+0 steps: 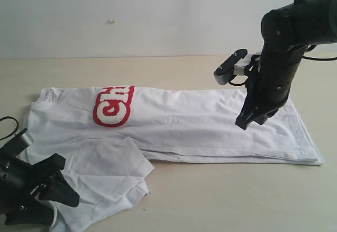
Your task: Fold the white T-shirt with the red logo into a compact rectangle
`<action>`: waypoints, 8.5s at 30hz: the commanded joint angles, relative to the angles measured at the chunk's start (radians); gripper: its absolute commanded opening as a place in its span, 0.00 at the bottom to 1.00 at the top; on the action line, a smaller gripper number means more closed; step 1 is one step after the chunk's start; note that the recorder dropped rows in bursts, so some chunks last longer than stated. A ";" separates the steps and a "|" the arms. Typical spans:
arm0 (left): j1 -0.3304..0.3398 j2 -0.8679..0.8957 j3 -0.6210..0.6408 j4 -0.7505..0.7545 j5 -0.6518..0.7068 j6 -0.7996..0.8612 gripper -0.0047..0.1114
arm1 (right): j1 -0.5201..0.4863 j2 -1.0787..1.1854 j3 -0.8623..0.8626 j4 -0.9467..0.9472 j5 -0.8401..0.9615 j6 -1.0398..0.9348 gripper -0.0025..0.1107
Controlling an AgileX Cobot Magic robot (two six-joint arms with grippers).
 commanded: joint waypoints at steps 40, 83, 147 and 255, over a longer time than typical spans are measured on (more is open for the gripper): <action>0.045 0.189 -0.528 -0.479 -0.027 0.246 0.04 | -0.003 -0.012 -0.006 0.065 -0.011 -0.021 0.02; 0.047 0.298 -0.595 -0.090 -0.006 0.191 0.04 | -0.003 -0.012 -0.006 0.102 -0.037 -0.052 0.02; -0.158 0.391 -0.786 0.347 0.069 0.138 0.38 | -0.003 -0.012 -0.006 0.100 -0.039 -0.048 0.02; -0.254 0.286 -0.886 -0.459 0.035 0.036 0.04 | -0.003 -0.012 -0.006 0.052 -0.102 0.046 0.02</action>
